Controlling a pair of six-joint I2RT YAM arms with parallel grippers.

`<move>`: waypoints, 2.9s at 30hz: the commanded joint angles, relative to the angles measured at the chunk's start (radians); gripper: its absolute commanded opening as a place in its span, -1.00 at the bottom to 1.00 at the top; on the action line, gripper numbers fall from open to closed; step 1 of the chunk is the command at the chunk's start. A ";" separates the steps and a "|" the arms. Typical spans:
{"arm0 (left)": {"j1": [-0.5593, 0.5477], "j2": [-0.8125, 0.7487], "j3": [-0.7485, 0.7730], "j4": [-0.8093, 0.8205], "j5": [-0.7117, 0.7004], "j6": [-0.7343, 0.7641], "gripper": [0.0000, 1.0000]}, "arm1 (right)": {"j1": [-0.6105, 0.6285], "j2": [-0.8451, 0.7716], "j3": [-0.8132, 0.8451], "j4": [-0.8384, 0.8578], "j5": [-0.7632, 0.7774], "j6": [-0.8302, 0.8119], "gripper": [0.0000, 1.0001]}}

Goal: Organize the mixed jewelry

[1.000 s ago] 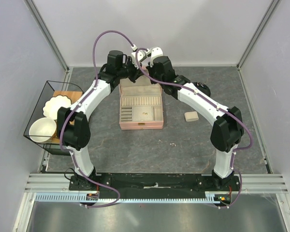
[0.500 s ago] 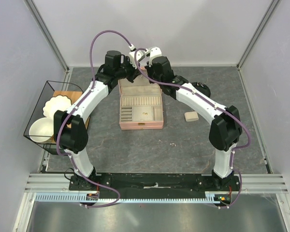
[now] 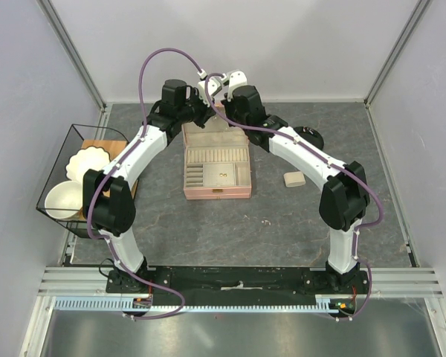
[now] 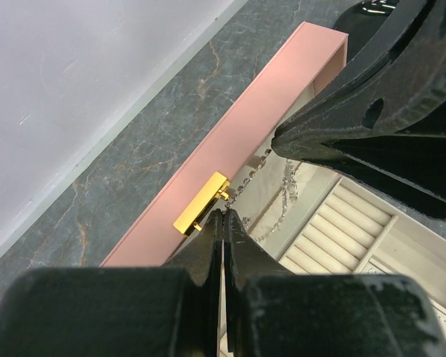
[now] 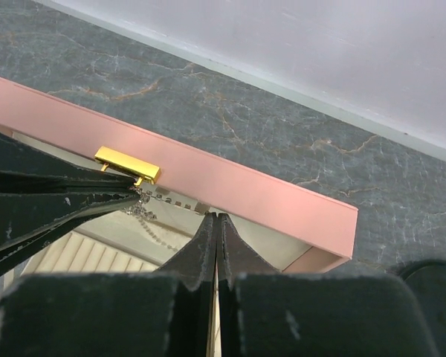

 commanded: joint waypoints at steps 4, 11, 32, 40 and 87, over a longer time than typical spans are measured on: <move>0.014 -0.021 0.001 0.064 -0.035 0.008 -0.97 | -0.007 0.020 0.050 0.020 0.042 -0.025 -1.00; 0.014 -0.008 0.004 0.070 -0.045 0.013 -0.97 | -0.007 0.028 0.058 0.017 0.045 -0.030 -1.00; 0.014 0.037 -0.002 0.116 -0.082 0.037 -0.97 | -0.007 0.045 0.062 0.021 0.068 -0.036 -1.00; 0.015 0.054 0.009 0.121 -0.104 0.044 -0.97 | -0.005 0.055 0.067 0.023 0.074 -0.065 -0.99; 0.020 0.022 -0.017 0.128 -0.117 0.031 -0.47 | 0.039 0.055 0.036 0.051 0.135 -0.074 -0.88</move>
